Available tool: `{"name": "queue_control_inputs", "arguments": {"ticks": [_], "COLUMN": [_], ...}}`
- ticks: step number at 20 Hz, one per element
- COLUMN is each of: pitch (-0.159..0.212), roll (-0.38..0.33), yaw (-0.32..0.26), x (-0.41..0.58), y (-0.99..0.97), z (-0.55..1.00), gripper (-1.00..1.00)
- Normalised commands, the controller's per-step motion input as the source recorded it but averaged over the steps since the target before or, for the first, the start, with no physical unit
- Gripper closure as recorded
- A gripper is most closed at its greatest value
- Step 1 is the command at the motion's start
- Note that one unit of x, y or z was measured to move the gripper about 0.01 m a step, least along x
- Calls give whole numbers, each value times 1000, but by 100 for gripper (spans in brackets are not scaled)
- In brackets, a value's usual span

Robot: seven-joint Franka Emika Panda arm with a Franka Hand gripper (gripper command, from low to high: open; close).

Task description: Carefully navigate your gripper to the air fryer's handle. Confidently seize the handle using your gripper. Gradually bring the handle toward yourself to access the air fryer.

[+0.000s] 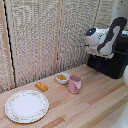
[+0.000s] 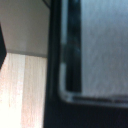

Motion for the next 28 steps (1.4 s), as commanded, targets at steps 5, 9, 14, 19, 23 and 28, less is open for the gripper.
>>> {"name": "queue_control_inputs", "arguments": {"ticks": [5, 9, 14, 19, 23, 28], "pitch": [3, 50, 154, 208, 182, 86], "roll": [0, 35, 227, 373, 373, 341], "yaw": [-5, -40, -126, -135, -143, -147], "x": [74, 127, 111, 55, 66, 30], "y": [0, -47, 39, 229, 257, 361], "z": [0, 64, 162, -11, -7, 14], "gripper": [100, 100, 100, 100, 100, 100]}}
